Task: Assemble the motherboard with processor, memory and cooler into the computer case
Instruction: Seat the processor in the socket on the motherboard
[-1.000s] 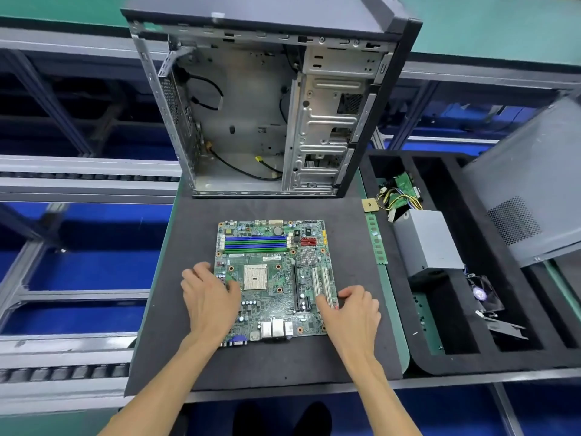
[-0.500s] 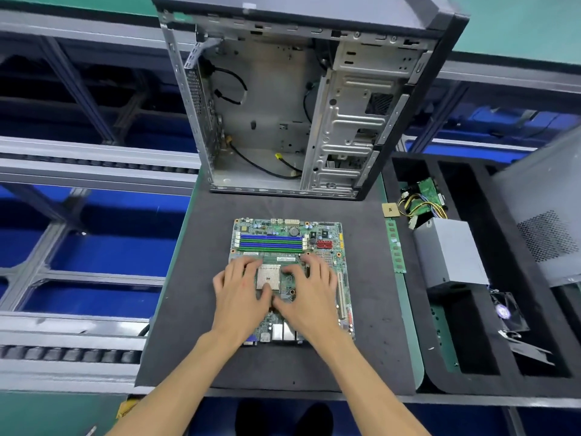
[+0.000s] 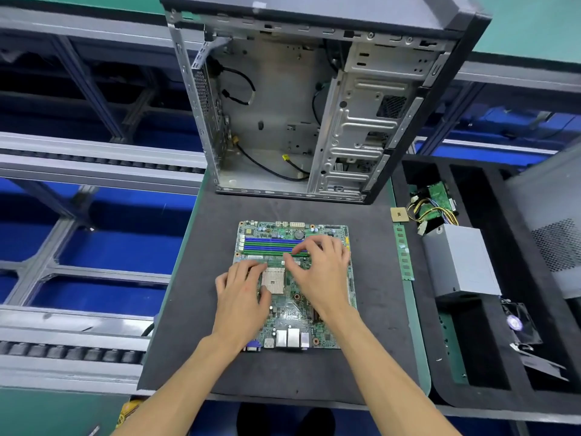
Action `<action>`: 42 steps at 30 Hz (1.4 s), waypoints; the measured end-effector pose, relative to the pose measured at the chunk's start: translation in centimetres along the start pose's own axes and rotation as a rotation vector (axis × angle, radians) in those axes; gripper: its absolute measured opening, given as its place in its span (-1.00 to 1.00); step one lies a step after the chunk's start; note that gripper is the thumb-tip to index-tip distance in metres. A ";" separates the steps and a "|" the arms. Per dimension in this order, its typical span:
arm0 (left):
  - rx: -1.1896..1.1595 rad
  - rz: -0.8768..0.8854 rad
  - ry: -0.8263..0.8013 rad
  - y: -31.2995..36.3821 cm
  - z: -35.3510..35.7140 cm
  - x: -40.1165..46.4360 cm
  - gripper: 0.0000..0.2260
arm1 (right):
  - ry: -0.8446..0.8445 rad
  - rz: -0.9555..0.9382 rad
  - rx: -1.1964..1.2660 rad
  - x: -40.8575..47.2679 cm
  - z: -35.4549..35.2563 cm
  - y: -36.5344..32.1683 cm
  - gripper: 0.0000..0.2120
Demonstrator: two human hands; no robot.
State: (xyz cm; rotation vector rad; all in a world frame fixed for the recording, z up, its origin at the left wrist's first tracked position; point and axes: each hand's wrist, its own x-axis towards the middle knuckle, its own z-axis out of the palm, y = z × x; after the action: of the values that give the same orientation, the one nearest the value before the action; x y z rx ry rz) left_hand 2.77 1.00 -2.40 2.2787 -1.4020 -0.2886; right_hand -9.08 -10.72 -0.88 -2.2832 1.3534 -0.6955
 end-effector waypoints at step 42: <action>-0.083 0.193 -0.311 25.0 14.4 19.3 -0.53 | 0.211 0.347 0.267 4.0 -10.7 16.8 -0.80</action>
State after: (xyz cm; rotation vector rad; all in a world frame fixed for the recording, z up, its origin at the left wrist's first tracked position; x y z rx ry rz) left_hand -13.82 -29.44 -2.15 2.0757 -1.7145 -0.6475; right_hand -25.46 -22.80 -0.90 -1.7497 1.5922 -0.9495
